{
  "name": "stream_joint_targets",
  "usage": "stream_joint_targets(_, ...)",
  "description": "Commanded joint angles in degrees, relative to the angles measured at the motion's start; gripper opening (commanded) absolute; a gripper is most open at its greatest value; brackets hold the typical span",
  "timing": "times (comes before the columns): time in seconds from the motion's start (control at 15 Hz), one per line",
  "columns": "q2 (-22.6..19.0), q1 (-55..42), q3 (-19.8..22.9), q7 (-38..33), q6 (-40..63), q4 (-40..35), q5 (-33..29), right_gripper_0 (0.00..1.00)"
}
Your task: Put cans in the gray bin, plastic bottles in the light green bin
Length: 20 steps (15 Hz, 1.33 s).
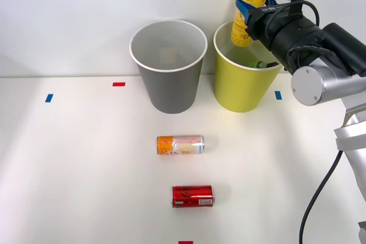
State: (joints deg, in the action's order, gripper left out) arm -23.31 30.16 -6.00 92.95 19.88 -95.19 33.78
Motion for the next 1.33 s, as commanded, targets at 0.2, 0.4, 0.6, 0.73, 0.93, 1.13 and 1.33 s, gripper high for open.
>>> stream_joint_targets(0.2,-3.5,-0.5,-3.1,-1.2,-4.6,-0.1,0.8,1.00)
stream_joint_targets(0.4,-4.8,-4.9,-3.8,-1.5,-7.1,-4.2,1.2,1.00)
stream_joint_targets(0.6,-5.4,-12.1,-3.7,-1.9,-10.6,-10.2,1.3,1.00)
stream_joint_targets(0.73,-5.9,-17.2,-3.8,-1.9,-13.1,-13.7,1.2,1.00)
stream_joint_targets(0.93,-7.2,-27.0,-3.7,-2.1,-21.8,-17.4,1.3,1.00)
stream_joint_targets(1.13,-7.5,-35.8,-3.6,-1.9,-27.9,-20.9,1.2,1.00)
stream_joint_targets(1.33,-7.5,-43.4,-3.7,-1.5,-31.6,-23.3,0.9,1.00)
